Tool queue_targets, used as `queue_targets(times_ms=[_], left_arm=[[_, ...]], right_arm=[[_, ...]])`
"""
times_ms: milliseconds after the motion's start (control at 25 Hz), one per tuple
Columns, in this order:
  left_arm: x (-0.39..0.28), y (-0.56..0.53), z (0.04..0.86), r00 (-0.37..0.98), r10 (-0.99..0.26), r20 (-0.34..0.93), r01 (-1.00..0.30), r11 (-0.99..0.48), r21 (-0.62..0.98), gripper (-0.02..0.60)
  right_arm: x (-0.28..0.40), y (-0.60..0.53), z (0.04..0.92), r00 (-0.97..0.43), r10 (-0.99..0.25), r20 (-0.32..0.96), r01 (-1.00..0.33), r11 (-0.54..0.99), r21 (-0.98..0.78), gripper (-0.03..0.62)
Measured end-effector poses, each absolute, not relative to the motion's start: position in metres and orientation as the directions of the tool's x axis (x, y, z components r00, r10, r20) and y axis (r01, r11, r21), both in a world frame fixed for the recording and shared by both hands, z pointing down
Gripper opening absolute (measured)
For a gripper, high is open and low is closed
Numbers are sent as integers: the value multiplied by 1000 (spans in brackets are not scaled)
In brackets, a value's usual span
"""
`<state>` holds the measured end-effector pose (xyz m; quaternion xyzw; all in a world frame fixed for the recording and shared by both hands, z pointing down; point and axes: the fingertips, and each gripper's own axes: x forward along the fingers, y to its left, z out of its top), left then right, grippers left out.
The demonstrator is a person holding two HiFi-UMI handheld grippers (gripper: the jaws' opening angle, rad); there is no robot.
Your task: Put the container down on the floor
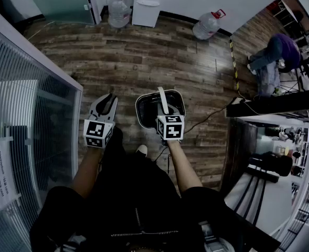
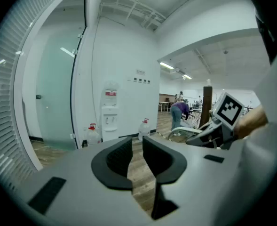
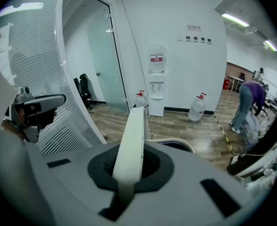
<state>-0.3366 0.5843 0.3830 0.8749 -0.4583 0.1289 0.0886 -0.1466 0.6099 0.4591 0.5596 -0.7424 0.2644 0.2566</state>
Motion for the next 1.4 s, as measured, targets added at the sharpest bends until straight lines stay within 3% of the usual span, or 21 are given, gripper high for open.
queue_targets(times_ms=[400,920,1400], left_arm=[[-254,671,381,592,-734,334,-792,-607,70,77],[-276,683,368,549,-769,327,-820,-571,35,77],[-299,604,358,566,-771,291,-810,-585,27,69]], right_arm=[[-69,722,462,-210,-698,685,-977,116,-181,11],[-89,713,439,-243,-739,628,-959,88,-268,11],[-121,645,435,-245,-736,630,-955,72,-287,11]])
